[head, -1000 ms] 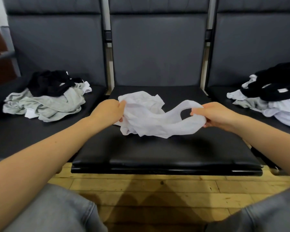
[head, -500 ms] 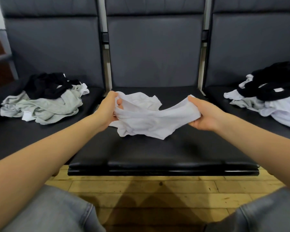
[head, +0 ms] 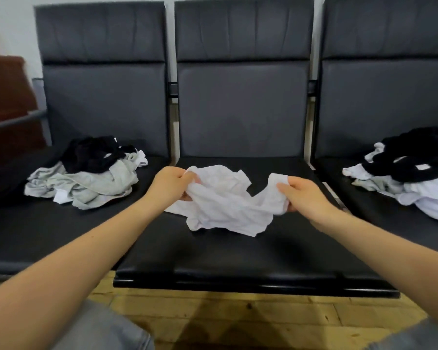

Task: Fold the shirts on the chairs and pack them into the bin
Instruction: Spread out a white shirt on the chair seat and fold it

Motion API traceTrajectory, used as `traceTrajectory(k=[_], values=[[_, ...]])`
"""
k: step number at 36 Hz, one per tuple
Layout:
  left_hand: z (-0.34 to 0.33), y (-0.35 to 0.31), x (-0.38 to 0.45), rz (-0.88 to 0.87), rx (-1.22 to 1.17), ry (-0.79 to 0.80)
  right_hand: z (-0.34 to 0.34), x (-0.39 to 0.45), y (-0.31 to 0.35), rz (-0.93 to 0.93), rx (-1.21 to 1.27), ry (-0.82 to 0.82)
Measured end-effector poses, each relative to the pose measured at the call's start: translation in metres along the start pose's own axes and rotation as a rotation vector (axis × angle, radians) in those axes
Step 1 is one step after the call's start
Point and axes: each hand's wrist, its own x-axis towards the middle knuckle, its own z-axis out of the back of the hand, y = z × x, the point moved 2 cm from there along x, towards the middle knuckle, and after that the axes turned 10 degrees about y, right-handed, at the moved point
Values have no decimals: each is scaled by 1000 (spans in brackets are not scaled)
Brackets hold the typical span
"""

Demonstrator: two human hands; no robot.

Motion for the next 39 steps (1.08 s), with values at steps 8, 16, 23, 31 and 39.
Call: traceTrajectory(k=[8, 16, 23, 31, 39], values=[[-2, -6, 3, 300, -433, 12, -14, 9, -10, -291, 416, -49], [-9, 8, 5, 243, -800, 184, -25, 12, -12, -268, 531, 233], [-5, 18, 3, 57, -212, -2, -40, 9, -20, -208, 155, 215], [-2, 1, 8, 285, -753, 13, -20, 19, 20, 59, 270, -188], [59, -94, 31, -159, -656, -96, 49, 38, 124, 364, 140, -482]])
